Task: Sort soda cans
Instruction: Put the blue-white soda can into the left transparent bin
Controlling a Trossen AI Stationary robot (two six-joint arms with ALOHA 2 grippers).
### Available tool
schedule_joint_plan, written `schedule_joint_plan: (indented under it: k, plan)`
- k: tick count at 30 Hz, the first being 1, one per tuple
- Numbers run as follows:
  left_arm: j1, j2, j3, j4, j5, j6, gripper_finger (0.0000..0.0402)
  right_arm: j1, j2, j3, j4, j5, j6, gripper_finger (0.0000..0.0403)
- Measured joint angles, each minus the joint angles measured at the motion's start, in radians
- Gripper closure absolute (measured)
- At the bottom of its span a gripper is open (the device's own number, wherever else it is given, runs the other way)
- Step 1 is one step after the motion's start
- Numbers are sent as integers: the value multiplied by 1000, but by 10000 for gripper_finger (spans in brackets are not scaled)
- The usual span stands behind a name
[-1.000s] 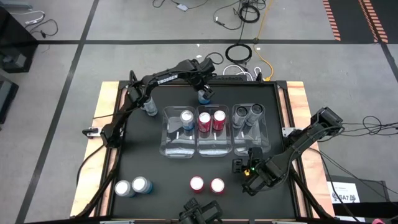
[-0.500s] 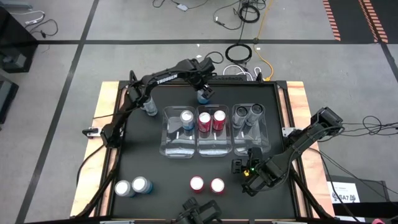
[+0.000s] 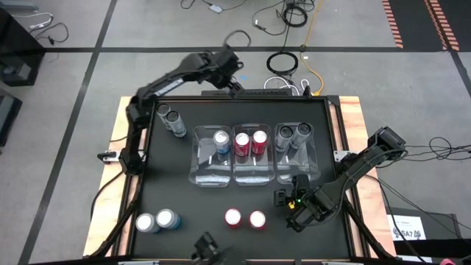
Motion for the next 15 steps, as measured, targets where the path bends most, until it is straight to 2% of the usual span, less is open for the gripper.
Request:
schedule_joint_plan:
  k: [8,11,15]
  plan:
    - [1,-185,-45,-218,-21,36,85,0,0,0,-1,8,-99,93]
    - [-22,-283,-169,-209,-27,17,85,0,0,0,0,31,-128,93]
    - [-65,-467,-413,-147,-36,-27,85,0,0,0,0,30,-163,93]
